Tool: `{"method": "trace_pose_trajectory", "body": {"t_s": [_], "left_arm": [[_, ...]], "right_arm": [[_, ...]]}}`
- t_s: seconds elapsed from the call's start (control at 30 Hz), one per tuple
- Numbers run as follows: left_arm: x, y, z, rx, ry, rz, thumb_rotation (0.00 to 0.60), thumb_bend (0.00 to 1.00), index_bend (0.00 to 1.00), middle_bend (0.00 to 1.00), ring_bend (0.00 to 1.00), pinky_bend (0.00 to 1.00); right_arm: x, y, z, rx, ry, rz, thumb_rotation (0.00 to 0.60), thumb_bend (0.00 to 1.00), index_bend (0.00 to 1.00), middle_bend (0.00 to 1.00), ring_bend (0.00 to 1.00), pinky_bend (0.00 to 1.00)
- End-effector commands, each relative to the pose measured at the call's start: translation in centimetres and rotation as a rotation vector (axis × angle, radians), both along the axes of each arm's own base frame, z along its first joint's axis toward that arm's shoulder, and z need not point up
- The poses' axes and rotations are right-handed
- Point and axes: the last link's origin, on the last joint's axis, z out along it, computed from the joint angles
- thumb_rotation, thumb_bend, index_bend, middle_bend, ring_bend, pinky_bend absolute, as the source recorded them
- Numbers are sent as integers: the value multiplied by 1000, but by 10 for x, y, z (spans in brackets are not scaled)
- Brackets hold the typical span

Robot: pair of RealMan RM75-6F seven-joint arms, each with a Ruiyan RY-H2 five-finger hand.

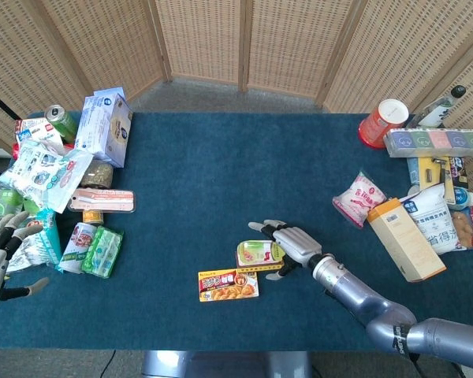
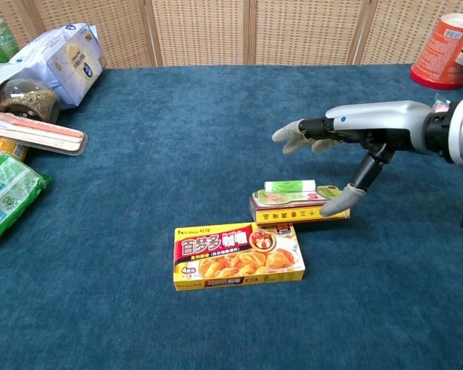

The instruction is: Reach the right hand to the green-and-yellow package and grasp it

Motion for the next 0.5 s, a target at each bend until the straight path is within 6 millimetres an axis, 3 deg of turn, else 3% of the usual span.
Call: {"method": "trace_pose_trajectory", "body": {"t_s": [0.03, 0.37, 0.5], "left_arm": [[0, 0, 0, -1, 2, 2, 600, 0, 220, 0, 0, 0], [-1, 1, -3, -6, 8, 6, 600, 0, 220, 0, 0, 0], [-1, 1, -2, -4, 9, 6, 600, 0, 220, 0, 0, 0]], "right_arm": [[-1, -2, -3, 15, 21, -4, 600, 0, 0, 0, 0, 51], [4, -7, -13, 65, 70, -5, 600, 0, 0, 83, 3, 163], [6, -9, -17, 85, 86, -17, 600, 0, 9, 154, 85, 229]]}}
